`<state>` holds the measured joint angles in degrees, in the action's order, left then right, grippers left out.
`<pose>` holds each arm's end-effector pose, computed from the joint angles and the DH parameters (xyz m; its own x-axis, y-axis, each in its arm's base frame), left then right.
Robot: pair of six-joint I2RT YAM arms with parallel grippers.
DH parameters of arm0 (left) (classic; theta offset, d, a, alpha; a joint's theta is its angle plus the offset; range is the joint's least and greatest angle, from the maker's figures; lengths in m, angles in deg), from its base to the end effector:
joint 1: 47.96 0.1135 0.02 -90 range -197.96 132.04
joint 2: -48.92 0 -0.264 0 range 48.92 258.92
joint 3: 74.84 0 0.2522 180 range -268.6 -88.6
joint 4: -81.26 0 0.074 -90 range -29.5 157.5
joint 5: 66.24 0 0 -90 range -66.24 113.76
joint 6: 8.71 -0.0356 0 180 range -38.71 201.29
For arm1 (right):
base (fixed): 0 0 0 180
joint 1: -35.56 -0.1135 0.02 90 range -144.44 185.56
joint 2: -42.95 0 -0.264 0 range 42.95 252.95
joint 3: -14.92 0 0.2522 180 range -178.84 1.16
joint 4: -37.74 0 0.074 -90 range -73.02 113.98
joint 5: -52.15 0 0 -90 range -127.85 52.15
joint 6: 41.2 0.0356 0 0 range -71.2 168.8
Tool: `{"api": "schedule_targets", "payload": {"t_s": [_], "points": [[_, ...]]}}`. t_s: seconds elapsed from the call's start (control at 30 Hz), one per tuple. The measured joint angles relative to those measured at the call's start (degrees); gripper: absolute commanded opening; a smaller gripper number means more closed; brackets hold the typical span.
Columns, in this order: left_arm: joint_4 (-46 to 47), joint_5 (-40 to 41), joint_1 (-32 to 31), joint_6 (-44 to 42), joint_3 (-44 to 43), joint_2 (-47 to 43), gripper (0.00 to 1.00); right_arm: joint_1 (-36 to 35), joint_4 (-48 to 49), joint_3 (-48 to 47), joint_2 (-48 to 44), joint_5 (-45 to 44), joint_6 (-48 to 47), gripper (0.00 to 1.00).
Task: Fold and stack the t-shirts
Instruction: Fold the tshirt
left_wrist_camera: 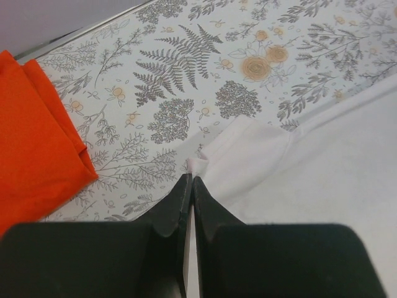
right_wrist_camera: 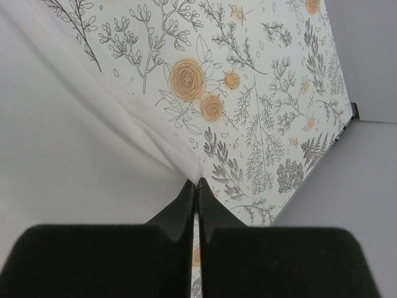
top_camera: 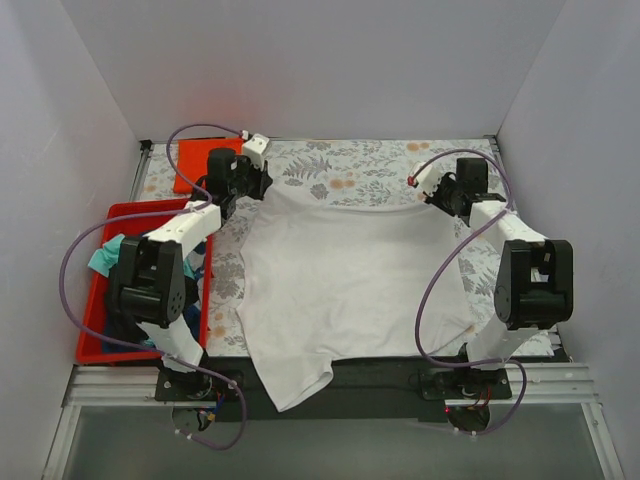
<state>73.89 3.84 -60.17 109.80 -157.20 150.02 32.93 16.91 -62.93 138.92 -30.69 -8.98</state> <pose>0.3944 -0.0978 0.2442 -0.6156 -0.3259 -0.7175 0.2322 0.7950 -0.5604 0.3716 0.0215 0.2289 -0.2144 -0.8501 -0.4809 -0.6072 0.5017 -0.6162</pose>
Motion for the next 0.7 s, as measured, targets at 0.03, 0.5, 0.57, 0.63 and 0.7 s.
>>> {"api": "schedule_targets", "payload": {"t_s": [0.03,0.5,0.57,0.63,0.7], "points": [[-0.1,-0.4,0.0,-0.2,1.8,-2.4,0.0,0.0,-0.1,0.6,-0.8,0.2,-0.1,0.01],[-10.3,-0.4,-4.7,-2.1,19.3,-23.2,0.0,0.0,-0.2,10.4,-9.0,2.0,-3.9,0.01],[-11.6,-0.2,-5.2,-1.4,22.1,-26.0,0.0,0.0,-0.2,11.4,-9.1,2.0,-4.7,0.01],[-12.4,0.2,-5.4,-1.0,24.6,-27.9,0.0,0.0,-0.3,12.3,-9.1,2.0,-5.3,0.01],[-13.5,0.8,-5.7,-1.0,26.2,-28.5,0.0,0.0,-0.4,12.7,-9.1,2.0,-5.6,0.01]]}}
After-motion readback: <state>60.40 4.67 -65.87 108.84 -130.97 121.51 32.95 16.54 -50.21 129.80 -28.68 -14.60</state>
